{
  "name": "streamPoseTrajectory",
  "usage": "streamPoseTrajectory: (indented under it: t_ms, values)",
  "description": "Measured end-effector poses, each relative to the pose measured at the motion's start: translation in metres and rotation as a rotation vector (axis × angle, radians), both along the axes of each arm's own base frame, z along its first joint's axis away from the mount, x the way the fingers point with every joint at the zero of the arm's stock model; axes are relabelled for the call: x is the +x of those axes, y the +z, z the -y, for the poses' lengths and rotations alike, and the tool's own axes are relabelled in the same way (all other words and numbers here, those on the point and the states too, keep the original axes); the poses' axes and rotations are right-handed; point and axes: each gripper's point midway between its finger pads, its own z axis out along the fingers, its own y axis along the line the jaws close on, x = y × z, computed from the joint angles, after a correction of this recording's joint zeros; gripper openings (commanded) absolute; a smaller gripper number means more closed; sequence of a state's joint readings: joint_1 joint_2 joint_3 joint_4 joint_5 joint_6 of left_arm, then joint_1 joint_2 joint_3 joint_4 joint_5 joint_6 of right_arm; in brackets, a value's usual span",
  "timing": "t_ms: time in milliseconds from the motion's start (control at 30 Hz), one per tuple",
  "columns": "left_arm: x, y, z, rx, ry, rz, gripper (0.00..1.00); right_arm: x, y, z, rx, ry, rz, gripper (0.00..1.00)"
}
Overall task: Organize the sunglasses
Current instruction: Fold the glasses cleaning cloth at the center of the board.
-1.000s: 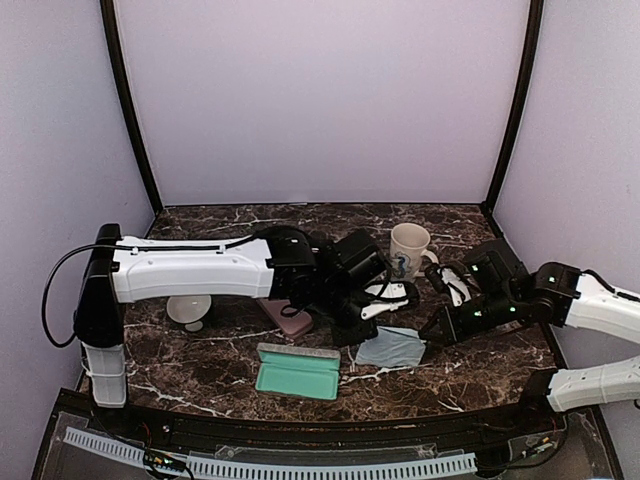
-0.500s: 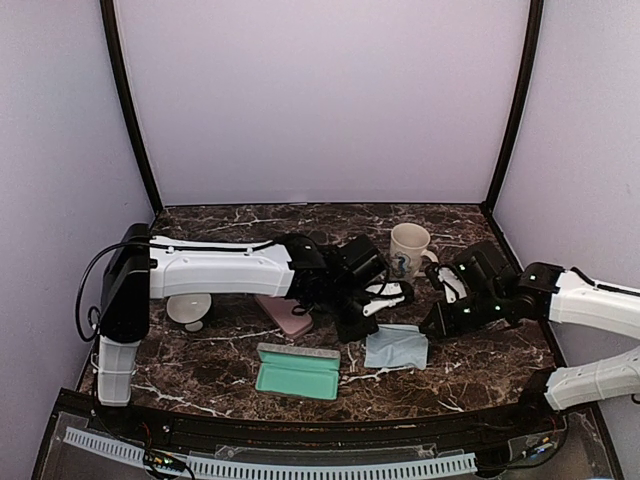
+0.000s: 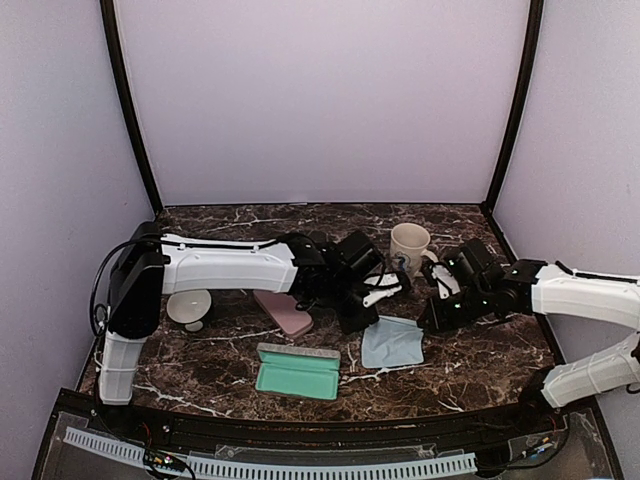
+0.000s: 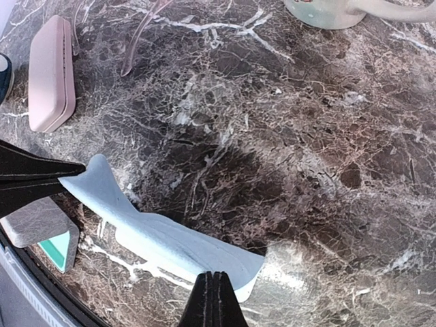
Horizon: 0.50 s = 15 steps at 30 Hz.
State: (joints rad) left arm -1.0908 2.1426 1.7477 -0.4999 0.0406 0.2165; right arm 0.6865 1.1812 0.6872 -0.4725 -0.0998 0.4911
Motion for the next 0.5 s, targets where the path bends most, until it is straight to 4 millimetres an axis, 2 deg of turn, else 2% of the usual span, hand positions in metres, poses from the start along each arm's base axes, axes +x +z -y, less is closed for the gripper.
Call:
streamPoseTrajectory:
  t_ms: [233, 500]
  values:
    - [0.000, -0.013, -0.001, 0.016, -0.001, -0.013, 0.00, 0.002, -0.008, 0.000, -0.019, 0.013, -0.014, 0.00]
    - [-0.012, -0.024, -0.003, 0.029, -0.007, -0.051, 0.00, -0.002, -0.011, -0.002, -0.010, 0.031, -0.026, 0.00]
